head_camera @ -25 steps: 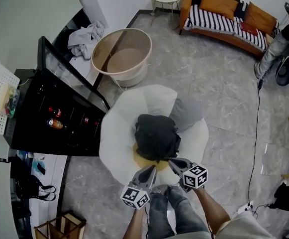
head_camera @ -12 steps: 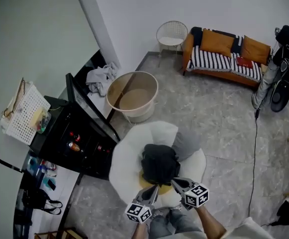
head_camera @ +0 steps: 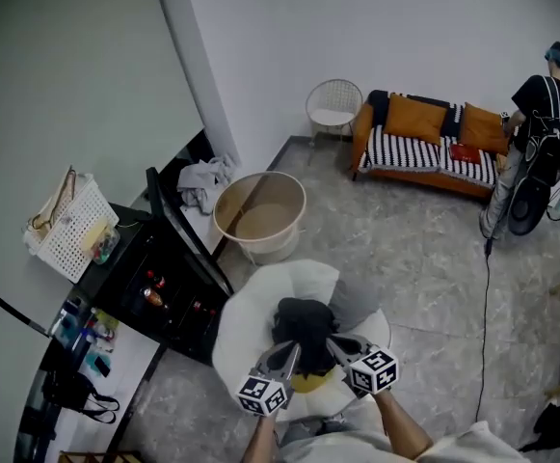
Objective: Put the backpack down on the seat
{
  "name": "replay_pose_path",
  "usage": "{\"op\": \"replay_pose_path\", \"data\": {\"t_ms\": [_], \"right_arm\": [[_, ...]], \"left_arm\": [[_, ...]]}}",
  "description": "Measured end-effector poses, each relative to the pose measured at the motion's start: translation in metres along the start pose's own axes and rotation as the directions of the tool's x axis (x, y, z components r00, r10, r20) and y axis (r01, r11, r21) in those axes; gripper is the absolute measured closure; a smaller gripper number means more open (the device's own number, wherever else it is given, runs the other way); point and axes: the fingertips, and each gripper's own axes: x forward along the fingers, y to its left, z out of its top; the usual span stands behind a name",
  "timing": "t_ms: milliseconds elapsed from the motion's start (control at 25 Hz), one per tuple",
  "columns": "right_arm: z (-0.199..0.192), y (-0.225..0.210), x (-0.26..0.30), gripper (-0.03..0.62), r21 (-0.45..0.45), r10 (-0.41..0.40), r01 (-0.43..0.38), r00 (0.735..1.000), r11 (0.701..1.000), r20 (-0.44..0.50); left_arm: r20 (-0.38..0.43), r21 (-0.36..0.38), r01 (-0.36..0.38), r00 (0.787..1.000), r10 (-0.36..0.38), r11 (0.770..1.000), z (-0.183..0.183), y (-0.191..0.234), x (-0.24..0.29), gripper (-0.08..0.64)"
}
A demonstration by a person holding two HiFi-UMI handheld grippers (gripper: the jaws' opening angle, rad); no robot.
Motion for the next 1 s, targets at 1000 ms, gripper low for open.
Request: {"op": "replay_pose_path", "data": {"t_ms": [1000], "right_arm": [[0.007, 0.069, -0.039, 0.565, -0.041, -0.023, 0.026, 0.998, 0.999, 0.065]], "left_arm": [[0.024, 0.039, 0.081, 0.996, -0.082, 0.996, 0.011, -0.058, -0.042, 0.528]]}}
